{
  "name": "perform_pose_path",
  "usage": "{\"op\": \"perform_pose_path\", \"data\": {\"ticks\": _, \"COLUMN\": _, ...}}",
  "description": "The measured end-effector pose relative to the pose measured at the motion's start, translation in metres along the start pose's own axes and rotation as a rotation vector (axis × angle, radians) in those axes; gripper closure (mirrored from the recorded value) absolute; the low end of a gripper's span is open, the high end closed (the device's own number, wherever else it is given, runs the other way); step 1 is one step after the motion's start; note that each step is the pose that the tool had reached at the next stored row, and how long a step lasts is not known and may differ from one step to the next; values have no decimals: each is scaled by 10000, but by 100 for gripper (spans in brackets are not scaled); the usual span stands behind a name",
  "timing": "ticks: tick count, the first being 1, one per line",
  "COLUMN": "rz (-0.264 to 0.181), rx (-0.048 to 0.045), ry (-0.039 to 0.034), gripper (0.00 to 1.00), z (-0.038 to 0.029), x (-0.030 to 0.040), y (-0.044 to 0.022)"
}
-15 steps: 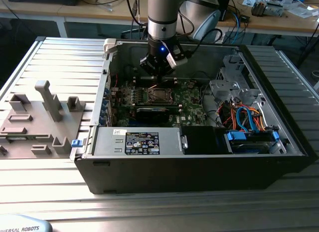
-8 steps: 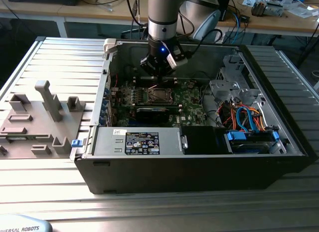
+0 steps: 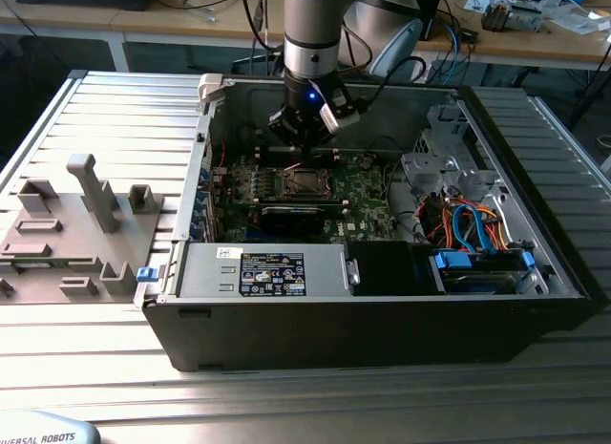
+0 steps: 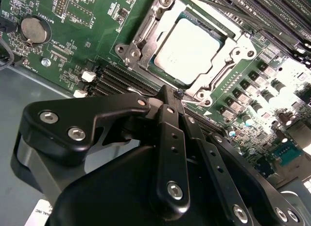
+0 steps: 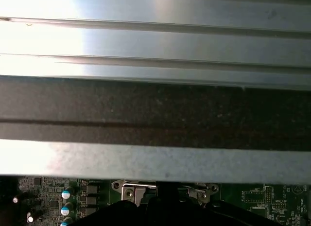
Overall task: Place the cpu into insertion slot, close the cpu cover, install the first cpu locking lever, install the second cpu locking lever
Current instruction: 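Install the first cpu locking lever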
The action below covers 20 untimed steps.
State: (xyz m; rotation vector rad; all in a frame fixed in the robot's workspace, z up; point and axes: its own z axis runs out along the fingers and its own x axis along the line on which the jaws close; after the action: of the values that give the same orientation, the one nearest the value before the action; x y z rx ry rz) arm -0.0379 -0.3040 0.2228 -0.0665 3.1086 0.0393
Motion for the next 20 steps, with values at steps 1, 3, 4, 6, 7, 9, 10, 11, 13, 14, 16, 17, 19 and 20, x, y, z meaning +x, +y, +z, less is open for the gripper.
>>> {"op": "perform_pose_path", "data": {"ticks": 1, "rz": -122, "rx": -6, "ry": 3, "gripper": 89, "z": 6, "x": 26, "y": 25}}
{"op": "perform_pose_path", "data": {"ticks": 3, "rz": -183, "rx": -12, "ry": 4, "gripper": 89, "z": 32, "x": -24, "y": 77}}
{"op": "perform_pose_path", "data": {"ticks": 4, "rz": -182, "rx": -11, "ry": 8, "gripper": 89, "z": 67, "x": -68, "y": 75}}
{"op": "perform_pose_path", "data": {"ticks": 6, "rz": -182, "rx": -11, "ry": 9, "gripper": 89, "z": 97, "x": -82, "y": 73}}
{"op": "perform_pose_path", "data": {"ticks": 7, "rz": -183, "rx": -10, "ry": 10, "gripper": 89, "z": 118, "x": -88, "y": 72}}
{"op": "perform_pose_path", "data": {"ticks": 9, "rz": -182, "rx": -10, "ry": 9, "gripper": 89, "z": 146, "x": -93, "y": 71}}
{"op": "perform_pose_path", "data": {"ticks": 10, "rz": -182, "rx": -11, "ry": 9, "gripper": 89, "z": 161, "x": -95, "y": 71}}
{"op": "perform_pose_path", "data": {"ticks": 11, "rz": -183, "rx": -11, "ry": 9, "gripper": 89, "z": 177, "x": -97, "y": 70}}
{"op": "perform_pose_path", "data": {"ticks": 13, "rz": -182, "rx": -7, "ry": 13, "gripper": 89, "z": 199, "x": -100, "y": 67}}
{"op": "perform_pose_path", "data": {"ticks": 14, "rz": -183, "rx": -6, "ry": 14, "gripper": 89, "z": 204, "x": -101, "y": 63}}
{"op": "perform_pose_path", "data": {"ticks": 16, "rz": -184, "rx": -1, "ry": 7, "gripper": 89, "z": 209, "x": -103, "y": 48}}
{"op": "perform_pose_path", "data": {"ticks": 17, "rz": -184, "rx": -21, "ry": 4, "gripper": 89, "z": 212, "x": -103, "y": 36}}
{"op": "perform_pose_path", "data": {"ticks": 19, "rz": -183, "rx": -16, "ry": 7, "gripper": 89, "z": 211, "x": -105, "y": 28}}
{"op": "perform_pose_path", "data": {"ticks": 20, "rz": -190, "rx": -11, "ry": 10, "gripper": 89, "z": 209, "x": -108, "y": 26}}
